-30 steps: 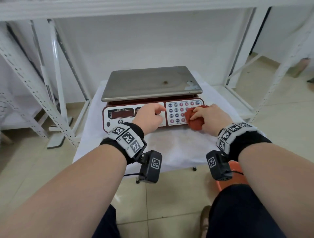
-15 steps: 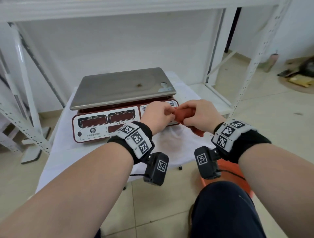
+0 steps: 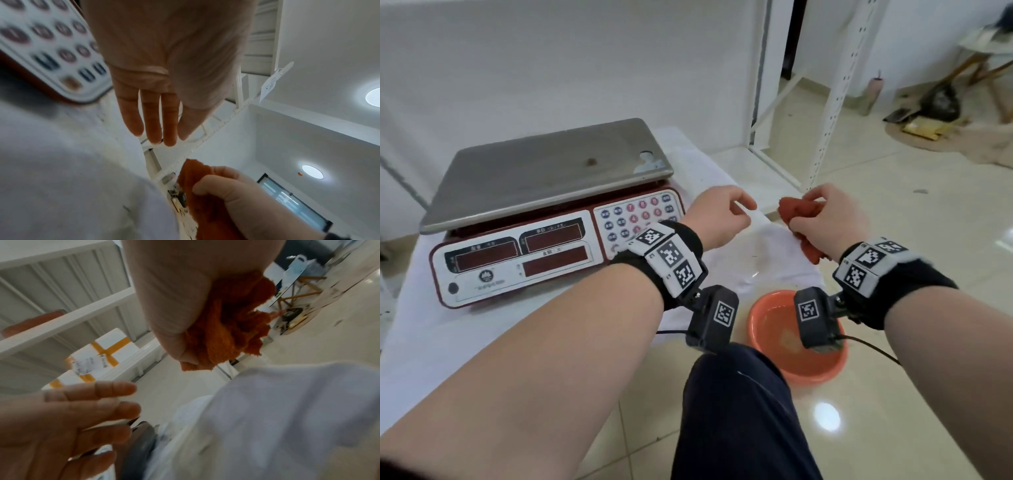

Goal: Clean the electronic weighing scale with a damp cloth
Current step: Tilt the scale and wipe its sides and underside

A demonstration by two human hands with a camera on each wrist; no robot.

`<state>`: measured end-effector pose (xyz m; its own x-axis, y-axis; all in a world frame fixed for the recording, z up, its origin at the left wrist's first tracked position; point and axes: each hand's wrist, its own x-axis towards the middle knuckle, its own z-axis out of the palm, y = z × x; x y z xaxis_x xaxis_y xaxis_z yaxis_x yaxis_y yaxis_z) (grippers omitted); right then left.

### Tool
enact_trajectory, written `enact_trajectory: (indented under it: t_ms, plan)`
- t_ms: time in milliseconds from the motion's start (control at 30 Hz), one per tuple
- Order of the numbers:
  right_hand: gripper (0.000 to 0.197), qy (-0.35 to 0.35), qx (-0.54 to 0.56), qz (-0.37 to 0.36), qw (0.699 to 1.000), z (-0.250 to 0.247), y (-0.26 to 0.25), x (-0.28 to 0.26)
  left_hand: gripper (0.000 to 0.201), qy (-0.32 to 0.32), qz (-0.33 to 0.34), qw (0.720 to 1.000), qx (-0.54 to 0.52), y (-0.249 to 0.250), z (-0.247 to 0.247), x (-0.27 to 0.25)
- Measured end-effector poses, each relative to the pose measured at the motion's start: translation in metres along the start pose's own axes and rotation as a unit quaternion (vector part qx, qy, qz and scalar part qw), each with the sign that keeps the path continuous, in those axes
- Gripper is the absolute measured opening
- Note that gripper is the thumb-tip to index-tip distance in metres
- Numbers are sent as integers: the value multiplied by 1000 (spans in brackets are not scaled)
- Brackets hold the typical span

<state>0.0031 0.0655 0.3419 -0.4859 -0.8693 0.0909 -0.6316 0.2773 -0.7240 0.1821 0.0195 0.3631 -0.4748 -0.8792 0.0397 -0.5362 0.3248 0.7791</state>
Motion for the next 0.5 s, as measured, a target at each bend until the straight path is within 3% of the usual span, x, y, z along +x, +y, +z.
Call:
enact_trajectory:
  t_ms: [233,500]
  plan:
    - [36,-70,-36,126,989,-3,92,-1,18,-141,-24,987,-78,32,81,10]
    - [48,-69,-79,146,984,5,130,17,20,-165,-53,978,-113,33,108,30]
